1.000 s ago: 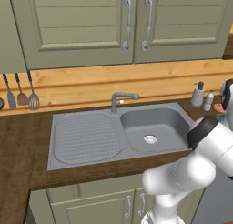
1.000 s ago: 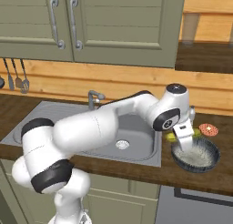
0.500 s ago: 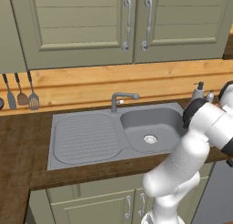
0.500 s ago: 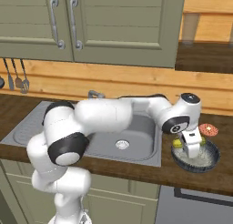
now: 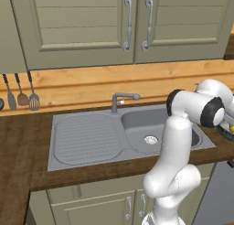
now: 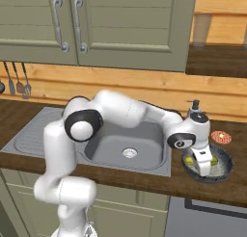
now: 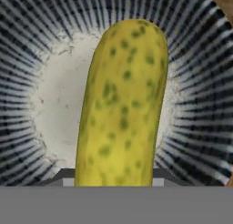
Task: Pick the cucumber from the sink and place it in the bowl. Then pick the bowl and place it in the microwave. Then close the microwave door and press the start button.
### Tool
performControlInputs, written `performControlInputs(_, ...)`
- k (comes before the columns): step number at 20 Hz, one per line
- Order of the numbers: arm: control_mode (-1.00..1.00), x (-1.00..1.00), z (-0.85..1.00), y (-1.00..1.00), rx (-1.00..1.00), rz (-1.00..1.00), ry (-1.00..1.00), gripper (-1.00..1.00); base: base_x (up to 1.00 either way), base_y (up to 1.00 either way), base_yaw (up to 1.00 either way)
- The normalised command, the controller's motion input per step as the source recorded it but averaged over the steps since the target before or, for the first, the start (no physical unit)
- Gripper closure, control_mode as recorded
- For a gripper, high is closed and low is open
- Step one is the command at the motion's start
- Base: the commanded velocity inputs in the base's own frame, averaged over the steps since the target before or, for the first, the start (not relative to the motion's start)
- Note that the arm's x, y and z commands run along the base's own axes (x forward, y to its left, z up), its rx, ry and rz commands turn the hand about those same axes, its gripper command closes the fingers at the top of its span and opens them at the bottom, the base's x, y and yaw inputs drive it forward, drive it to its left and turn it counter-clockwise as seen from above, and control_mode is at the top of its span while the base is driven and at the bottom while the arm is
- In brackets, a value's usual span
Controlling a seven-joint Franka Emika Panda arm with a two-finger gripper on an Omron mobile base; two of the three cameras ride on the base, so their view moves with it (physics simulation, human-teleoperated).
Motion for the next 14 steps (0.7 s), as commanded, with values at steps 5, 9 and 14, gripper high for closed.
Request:
performControlInputs(5,-1.0,0.14,-0.26,-0.48,0.1,0.0,0.06,1.0,0.0,0.0,0.0)
performControlInputs(9,-1.0,0.21,-0.26,-0.23,0.06,0.0,0.05,1.0,0.0,0.0,0.0)
performControlInputs(14,-1.0,0.33,-0.23,0.01,0.0,0.0,0.01,-1.0,0.0,0.0,0.0)
